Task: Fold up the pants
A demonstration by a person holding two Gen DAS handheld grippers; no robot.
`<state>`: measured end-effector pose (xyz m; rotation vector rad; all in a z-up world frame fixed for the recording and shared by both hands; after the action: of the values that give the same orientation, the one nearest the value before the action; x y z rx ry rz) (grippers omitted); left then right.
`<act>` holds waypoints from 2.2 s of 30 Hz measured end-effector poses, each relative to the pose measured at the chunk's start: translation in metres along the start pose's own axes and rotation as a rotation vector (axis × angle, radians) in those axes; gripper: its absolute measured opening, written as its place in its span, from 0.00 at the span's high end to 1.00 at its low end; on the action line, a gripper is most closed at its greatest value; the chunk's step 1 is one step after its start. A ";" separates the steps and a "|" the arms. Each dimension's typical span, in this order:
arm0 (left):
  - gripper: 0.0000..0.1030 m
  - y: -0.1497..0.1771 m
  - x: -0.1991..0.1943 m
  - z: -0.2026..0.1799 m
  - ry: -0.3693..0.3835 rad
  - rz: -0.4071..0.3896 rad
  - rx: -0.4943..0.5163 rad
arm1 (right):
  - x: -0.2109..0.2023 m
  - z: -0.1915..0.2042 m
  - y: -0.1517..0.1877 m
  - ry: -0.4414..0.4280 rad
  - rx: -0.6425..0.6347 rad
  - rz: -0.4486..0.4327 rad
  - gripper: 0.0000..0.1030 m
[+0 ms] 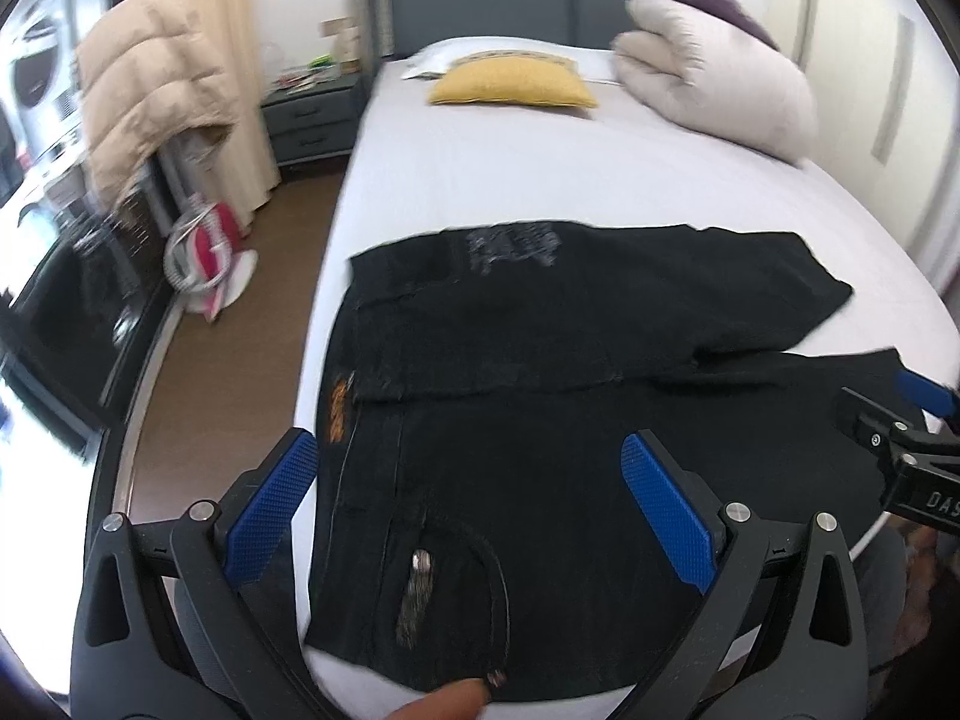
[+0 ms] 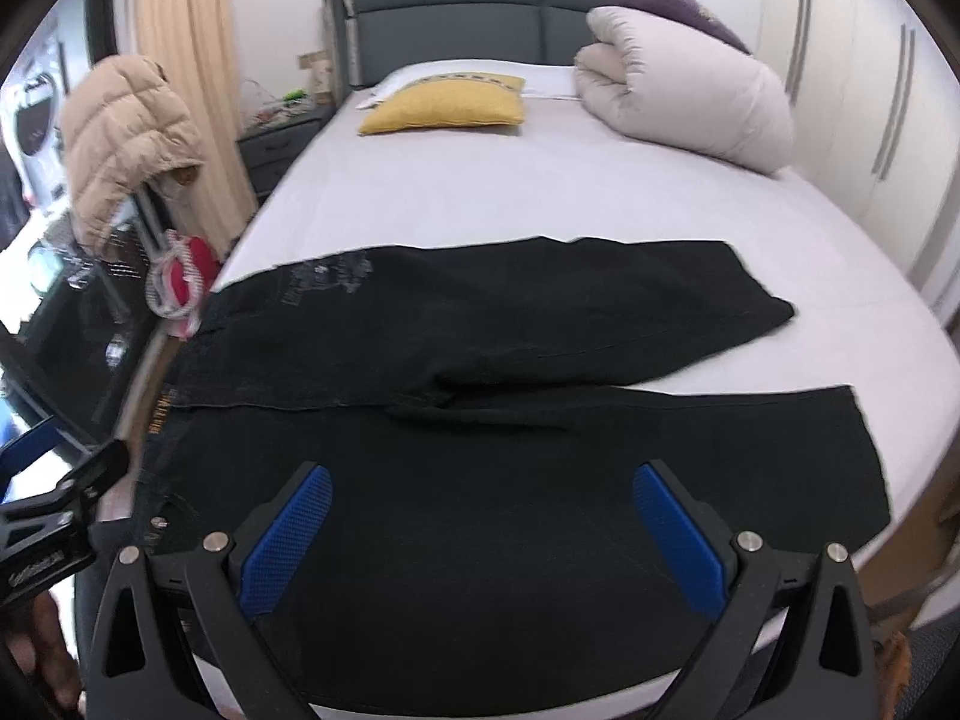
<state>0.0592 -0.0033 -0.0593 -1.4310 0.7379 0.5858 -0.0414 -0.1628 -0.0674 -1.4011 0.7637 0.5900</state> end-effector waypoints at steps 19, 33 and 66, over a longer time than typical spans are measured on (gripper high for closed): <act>0.00 -0.136 0.177 0.045 0.179 0.183 0.222 | 0.072 -0.032 -0.091 -0.332 -0.150 0.033 0.20; 0.44 -0.150 0.326 0.049 0.421 0.560 0.421 | 0.150 0.000 -0.119 -0.503 -0.397 0.132 0.41; 0.96 -0.137 0.192 0.043 0.302 0.112 0.522 | 0.305 0.074 -0.186 -0.542 -0.880 0.489 0.51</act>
<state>0.2920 0.0157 -0.1141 -1.0021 1.1236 0.2319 0.3035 -0.1304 -0.1823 -1.7065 0.3915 1.7610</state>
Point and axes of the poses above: each gripper's, at about its wrist camera, not at the fingertips, and x roughly the way its jaws point, z to its left, y to its underside, the point moved 7 cm from there along x, roughly the way its jaws point, and after that the axes turned 1 degree about -z, right-handed, at the moved point
